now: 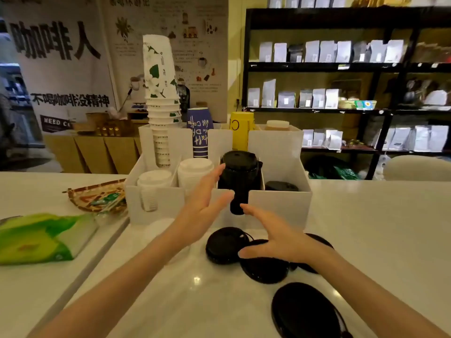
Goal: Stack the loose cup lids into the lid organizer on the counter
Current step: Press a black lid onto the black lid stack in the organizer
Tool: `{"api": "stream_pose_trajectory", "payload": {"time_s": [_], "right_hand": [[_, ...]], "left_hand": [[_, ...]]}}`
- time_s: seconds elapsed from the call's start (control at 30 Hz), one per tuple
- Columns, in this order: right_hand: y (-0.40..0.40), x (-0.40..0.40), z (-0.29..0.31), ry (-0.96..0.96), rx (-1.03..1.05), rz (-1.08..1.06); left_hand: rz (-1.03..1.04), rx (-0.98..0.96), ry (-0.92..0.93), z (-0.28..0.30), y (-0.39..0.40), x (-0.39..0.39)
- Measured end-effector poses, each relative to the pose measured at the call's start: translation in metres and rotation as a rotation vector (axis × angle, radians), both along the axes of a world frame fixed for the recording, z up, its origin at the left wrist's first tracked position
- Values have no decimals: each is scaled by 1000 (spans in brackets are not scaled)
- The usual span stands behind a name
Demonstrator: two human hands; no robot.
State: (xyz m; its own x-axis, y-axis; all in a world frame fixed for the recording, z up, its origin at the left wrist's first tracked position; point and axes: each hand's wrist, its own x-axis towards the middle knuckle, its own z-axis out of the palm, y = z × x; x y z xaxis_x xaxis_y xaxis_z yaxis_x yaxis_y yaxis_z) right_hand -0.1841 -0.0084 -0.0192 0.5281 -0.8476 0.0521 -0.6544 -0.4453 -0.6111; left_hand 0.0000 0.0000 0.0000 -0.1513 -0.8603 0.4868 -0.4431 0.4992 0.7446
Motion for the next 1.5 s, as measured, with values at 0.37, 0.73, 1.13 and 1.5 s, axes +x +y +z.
{"api": "stream_pose_trajectory", "payload": {"time_s": [0.37, 0.73, 1.13, 1.5], "right_hand": [[-7, 0, -15, 156, 6, -18], [-4, 3, -5, 34, 65, 9], [-18, -12, 55, -285, -69, -85], [-60, -9, 70, -581, -439, -257]], "left_hand": [[-18, 308, -495, -70, 16, 12], [35, 241, -304, -49, 8, 14], [-18, 16, -201, 41, -19, 8], [157, -293, -39, 61, -65, -20]]}}
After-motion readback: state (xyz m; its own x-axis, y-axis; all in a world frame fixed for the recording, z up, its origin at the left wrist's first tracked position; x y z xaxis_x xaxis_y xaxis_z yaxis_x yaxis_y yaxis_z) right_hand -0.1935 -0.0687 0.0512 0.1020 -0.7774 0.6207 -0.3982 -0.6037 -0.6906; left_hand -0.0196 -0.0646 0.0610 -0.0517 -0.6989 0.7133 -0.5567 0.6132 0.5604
